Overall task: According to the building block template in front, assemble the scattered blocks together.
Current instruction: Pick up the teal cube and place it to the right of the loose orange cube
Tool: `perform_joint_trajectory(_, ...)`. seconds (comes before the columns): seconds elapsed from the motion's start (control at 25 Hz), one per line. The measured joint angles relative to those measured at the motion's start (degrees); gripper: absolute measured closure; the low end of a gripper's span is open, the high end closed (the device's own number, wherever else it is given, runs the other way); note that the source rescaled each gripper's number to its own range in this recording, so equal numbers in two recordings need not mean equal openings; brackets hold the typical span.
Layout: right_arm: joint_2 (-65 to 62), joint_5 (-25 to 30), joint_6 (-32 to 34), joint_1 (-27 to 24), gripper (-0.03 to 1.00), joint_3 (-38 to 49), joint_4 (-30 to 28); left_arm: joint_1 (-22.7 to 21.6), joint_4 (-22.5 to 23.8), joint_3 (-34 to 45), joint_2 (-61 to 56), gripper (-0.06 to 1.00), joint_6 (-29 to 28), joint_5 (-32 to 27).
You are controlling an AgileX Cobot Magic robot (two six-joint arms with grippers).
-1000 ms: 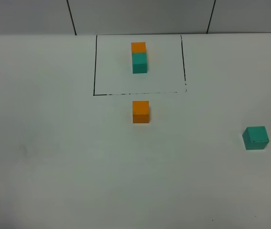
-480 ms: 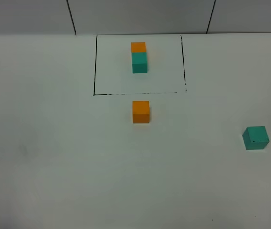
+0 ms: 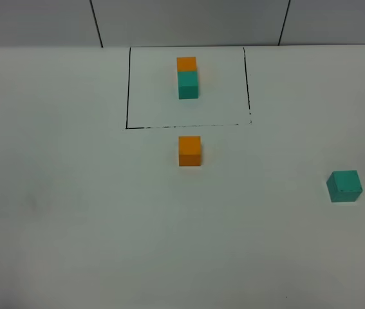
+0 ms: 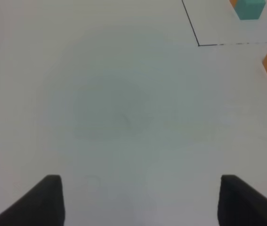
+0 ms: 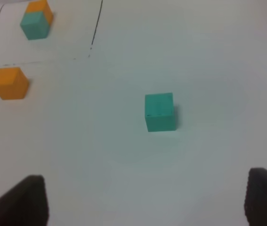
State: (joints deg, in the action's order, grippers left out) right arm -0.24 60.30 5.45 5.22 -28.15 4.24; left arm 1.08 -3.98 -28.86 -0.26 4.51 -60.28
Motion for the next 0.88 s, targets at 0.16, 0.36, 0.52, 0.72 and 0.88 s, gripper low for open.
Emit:
perform_joint_trajectory(0.16,0.0,0.0,0.0,0.0,0.26,0.0,0.0,0.0,0.0,0.0,0.0,0.53,0.0,0.0)
perform_joint_trajectory(0.36,0.0,0.0,0.2,0.0,0.26,0.0,0.0,0.0,0.0,0.0,0.0,0.53,0.0,0.0)
perform_joint_trajectory(0.52,0.0,-0.1,0.2,0.0,0.26,0.0,0.1,0.0,0.0,0.0,0.0,0.53,0.0,0.0)
perform_joint_trajectory(0.72,4.2,-0.6,0.5,0.0,0.26,-0.3,0.9,0.0,0.0,0.0,0.1,0.53,0.0,0.0)
perform_joint_trajectory(0.88,20.3,-4.9,0.8,0.0,0.26,-1.7,1.0,0.0,0.0,0.1,0.1,0.53,0.0,0.0)
